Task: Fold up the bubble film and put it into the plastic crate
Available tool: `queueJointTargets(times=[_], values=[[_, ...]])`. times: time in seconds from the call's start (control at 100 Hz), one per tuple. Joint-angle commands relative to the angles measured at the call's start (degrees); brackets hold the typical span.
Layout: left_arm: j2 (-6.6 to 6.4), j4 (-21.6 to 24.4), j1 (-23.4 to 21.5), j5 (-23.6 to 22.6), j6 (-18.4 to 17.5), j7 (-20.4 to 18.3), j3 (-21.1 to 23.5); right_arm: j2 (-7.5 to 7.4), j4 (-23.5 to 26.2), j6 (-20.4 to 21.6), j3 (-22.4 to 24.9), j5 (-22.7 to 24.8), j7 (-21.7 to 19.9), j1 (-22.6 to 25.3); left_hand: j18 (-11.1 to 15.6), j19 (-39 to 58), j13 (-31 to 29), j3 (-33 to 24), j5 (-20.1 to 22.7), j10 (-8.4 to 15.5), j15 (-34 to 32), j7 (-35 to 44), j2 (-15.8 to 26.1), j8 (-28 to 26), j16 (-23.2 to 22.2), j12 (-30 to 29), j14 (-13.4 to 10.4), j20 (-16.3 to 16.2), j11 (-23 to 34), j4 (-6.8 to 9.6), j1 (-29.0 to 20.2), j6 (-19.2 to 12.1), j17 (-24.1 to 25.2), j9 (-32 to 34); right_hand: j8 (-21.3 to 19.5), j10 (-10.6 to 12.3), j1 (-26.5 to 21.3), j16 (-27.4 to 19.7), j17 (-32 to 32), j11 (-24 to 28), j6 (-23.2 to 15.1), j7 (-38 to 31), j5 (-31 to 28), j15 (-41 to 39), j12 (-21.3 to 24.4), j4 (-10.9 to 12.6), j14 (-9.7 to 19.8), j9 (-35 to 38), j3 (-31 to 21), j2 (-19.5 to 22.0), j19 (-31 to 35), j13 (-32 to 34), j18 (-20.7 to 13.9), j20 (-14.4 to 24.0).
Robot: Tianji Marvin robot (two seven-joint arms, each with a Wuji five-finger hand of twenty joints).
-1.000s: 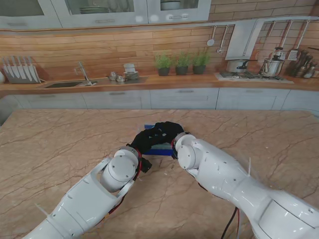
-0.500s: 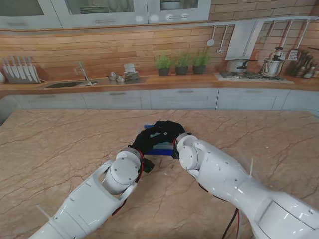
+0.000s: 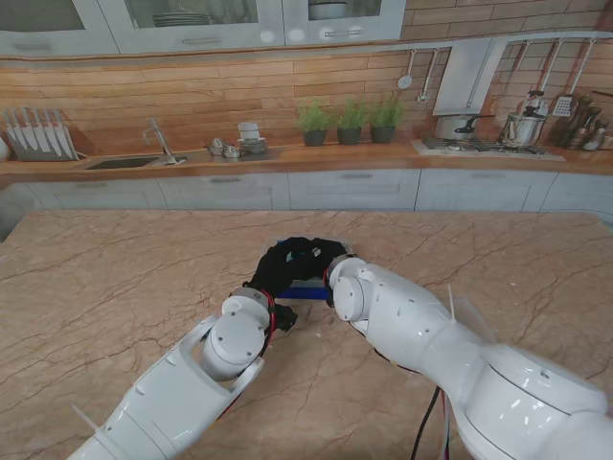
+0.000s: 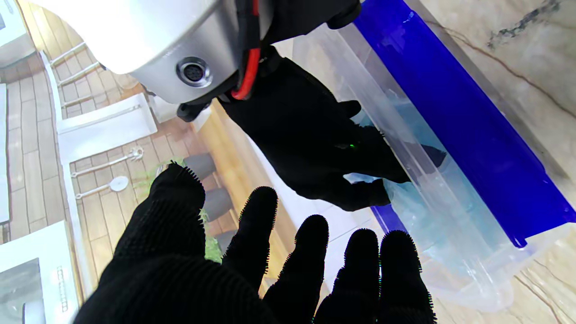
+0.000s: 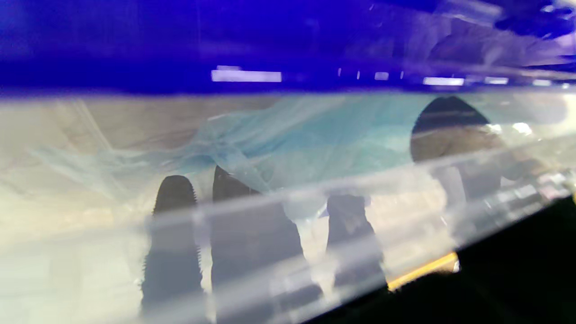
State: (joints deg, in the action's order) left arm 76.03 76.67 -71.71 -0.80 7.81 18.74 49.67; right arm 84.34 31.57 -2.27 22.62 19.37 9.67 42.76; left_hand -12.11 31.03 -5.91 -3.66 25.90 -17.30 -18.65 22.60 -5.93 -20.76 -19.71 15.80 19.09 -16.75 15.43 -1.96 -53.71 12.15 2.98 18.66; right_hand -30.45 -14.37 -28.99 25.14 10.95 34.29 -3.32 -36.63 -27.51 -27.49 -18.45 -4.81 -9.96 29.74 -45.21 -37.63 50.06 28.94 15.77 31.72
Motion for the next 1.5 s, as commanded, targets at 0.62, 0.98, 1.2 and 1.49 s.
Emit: queueJointTargets(times=[0.62, 0.98, 1.2, 1.49], values=[[-1.39, 6.7, -5.6, -1.8, -4.2, 0.6, 3.3, -5.53, 12.8, -0.3, 5.0, 6.1, 5.0, 4.9, 1.7, 1.0, 0.7, 0.1, -0.7, 0.9, -2.2, 0.2, 2.0, 0.2, -0.4, 0.0, -1.5, 0.1, 0.8, 1.32, -0.7, -2.3, 0.2, -0.2, 0.4, -1.5, 1.8, -0.4, -0.5, 1.1, 1.4, 0.1, 1.0, -0.7, -0.3, 2.5, -2.0, -2.4, -1.7, 0.7, 0.5, 0.3, 1.1, 1.4], [-1.63, 7.1, -6.4, -2.0, -4.5, 0.6, 4.0, -7.25, 15.3, -0.2, 5.0, 8.8, 4.2, 4.7, 1.8, 1.1, 0.8, 0.1, -0.6, 0.9, -2.2, 0.1, 2.0, 0.2, -0.3, 0.1, -1.6, 0.1, 0.8, 1.31, -0.7, -2.3, 0.3, -0.1, 0.5, -1.6, 1.6, -0.5, -0.8, 1.0, 1.3, 0.1, 0.9, -0.7, -0.2, 2.5, -2.0, -2.5, -1.9, 0.3, 0.6, 0.0, 1.3, 1.1], [-2.47, 9.4, -8.4, -3.3, -5.5, 0.2, 5.5, -10.22, 22.2, -0.2, 8.8, 11.8, 4.6, 7.6, 1.7, 1.0, 0.8, 0.1, -0.4, 0.8, -2.2, 0.0, 2.0, 0.3, -0.3, 0.2, -1.5, 0.2, 0.9, 1.3, -0.7, -2.2, 0.4, 0.0, 0.6, -1.5, 1.8, -0.6, -0.9, 0.9, 1.3, 0.2, 0.9, -0.6, -0.1, 2.5, -2.2, -2.4, -1.8, 0.5, 0.6, -0.1, 1.4, 0.9], [-5.25, 16.4, -14.1, -8.8, -5.2, -3.3, 9.9, -18.65, 40.4, 1.1, 24.4, 24.6, -0.4, 18.6, -2.0, 11.1, -2.4, 1.3, -1.0, -0.3, -4.2, -0.6, 1.9, 0.6, -2.2, 1.4, 0.2, -4.7, 1.2, 1.11, -0.1, -2.0, 1.3, 2.7, 1.2, -1.0, 2.5, -0.4, 0.8, 0.2, 1.3, 1.6, 1.0, -0.6, 0.3, 2.5, -2.5, 1.3, 2.7, 4.6, 1.2, 2.2, 0.8, 0.8]])
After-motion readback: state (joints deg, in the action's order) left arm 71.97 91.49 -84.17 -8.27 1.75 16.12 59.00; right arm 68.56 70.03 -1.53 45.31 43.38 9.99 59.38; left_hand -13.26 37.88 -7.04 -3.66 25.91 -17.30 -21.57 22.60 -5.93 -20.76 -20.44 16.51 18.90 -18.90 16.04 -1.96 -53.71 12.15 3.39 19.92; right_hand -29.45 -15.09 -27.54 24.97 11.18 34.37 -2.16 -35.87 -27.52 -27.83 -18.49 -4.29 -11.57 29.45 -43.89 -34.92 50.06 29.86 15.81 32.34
